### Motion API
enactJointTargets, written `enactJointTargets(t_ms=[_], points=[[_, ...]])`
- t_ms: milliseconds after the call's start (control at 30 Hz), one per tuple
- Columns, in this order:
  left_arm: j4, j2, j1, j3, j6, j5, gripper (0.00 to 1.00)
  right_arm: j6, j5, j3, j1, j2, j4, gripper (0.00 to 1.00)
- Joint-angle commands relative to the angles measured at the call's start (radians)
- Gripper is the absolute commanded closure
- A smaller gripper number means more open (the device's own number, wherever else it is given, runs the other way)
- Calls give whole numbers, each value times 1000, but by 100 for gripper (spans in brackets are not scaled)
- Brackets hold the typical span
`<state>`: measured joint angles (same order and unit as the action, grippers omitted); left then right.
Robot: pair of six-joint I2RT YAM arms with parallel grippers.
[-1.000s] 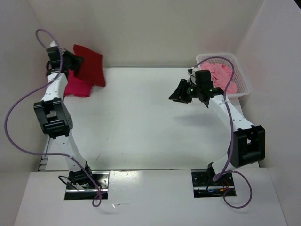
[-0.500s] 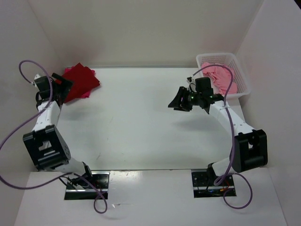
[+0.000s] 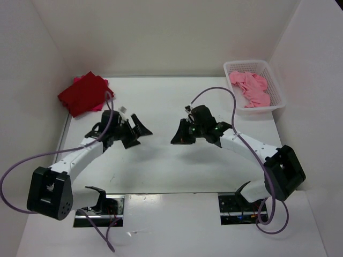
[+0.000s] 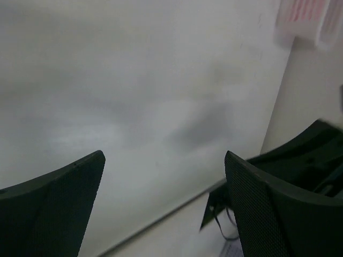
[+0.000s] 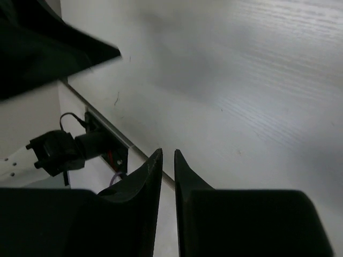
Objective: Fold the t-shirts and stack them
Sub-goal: Put the neatly folded tshirt into the corner of the board with the left arm, then grab crumpled tshirt from bin with the right arm
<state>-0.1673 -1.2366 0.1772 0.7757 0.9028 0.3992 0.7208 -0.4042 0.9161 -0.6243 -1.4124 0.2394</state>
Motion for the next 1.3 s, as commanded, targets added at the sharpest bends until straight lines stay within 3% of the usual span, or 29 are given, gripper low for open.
enactJointTargets(t_ms=[0, 200, 367, 500, 567, 633, 733, 767, 800, 933, 967, 1133, 1267], points=[[24, 0, 102, -91, 131, 73, 1, 45, 71, 69, 8, 7, -91, 80], [49, -93, 163, -16, 65, 32, 1, 83, 100, 99, 8, 32, -157, 75], [72, -155, 163, 48, -28, 95, 1, 140, 110, 65, 83, 32, -224, 84], [106, -155, 131, 79, -79, 118, 1, 15, 315, 287, 95, -86, -63, 89], [173, -170, 79, 56, -79, 210, 1, -58, 524, 500, 129, -196, 127, 91], [211, -214, 41, 36, -79, 292, 1, -141, 583, 626, 254, -267, 242, 85], [160, -285, 10, 66, -136, 316, 1, -188, 539, 799, 467, -376, 261, 82], [143, -294, 10, 85, -151, 316, 1, -189, 529, 852, 512, -399, 252, 76], [134, -294, 10, 109, -160, 303, 7, -201, 541, 877, 550, -442, 251, 72], [65, -294, 10, 177, -205, 253, 51, -247, 605, 972, 672, -566, 241, 66], [46, -303, 10, 192, -217, 239, 55, -260, 605, 1012, 705, -592, 251, 65], [29, -293, 10, 185, -229, 227, 58, -281, 584, 1061, 788, -704, 265, 35], [29, -253, 10, 175, -229, 213, 55, -302, 573, 1159, 808, -824, 265, 30]])
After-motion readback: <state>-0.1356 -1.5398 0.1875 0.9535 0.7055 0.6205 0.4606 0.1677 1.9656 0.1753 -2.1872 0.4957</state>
